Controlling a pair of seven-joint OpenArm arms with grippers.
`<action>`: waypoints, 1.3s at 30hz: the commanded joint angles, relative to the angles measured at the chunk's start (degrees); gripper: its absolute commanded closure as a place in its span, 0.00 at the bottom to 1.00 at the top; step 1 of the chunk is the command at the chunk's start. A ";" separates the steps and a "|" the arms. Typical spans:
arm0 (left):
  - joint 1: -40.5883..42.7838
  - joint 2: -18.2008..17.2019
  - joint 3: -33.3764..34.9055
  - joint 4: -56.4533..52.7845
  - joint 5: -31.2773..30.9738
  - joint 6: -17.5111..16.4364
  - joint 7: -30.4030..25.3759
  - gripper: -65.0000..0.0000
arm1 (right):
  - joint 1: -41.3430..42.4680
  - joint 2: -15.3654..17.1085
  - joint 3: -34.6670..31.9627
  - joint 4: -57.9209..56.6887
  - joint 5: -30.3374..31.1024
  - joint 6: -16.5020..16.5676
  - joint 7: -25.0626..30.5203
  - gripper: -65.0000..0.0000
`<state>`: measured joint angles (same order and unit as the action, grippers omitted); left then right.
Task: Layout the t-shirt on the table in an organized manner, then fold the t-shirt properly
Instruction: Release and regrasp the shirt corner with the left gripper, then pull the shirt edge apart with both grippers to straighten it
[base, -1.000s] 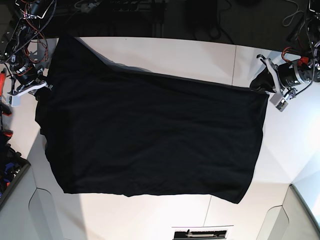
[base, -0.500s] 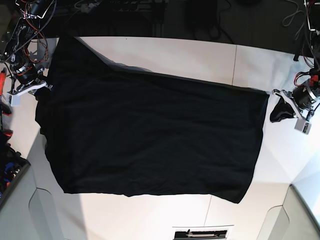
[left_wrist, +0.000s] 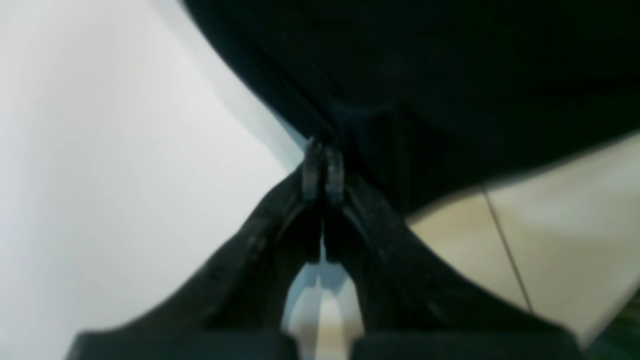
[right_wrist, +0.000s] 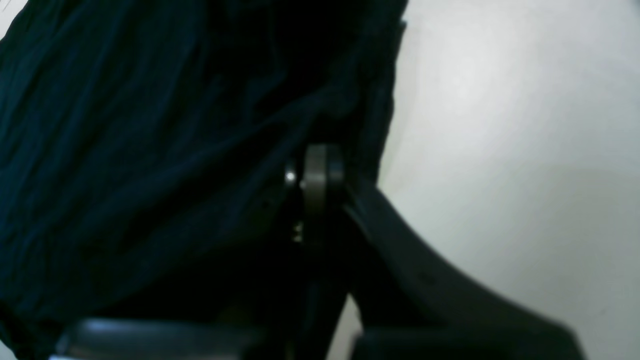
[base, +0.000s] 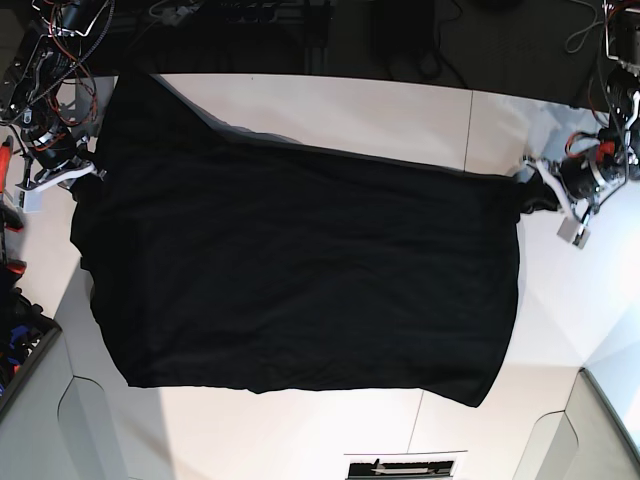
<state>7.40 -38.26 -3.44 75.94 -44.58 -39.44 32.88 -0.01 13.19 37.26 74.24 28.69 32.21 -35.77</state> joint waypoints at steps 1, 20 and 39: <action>-0.13 -2.38 -0.66 2.78 -2.27 -0.56 -1.33 1.00 | 0.46 0.76 0.11 0.55 -0.39 0.13 -0.46 1.00; 13.35 -5.33 -3.78 20.24 -4.20 -0.56 -1.97 1.00 | 0.46 0.76 0.11 0.55 -0.42 0.13 0.39 1.00; -8.15 0.96 6.97 0.74 17.77 -0.56 -11.89 1.00 | 0.44 0.76 0.11 0.55 -2.16 0.13 -0.09 1.00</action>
<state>0.51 -35.97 4.19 75.81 -26.00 -39.90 22.61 0.01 13.19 37.26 74.24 27.44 32.42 -35.11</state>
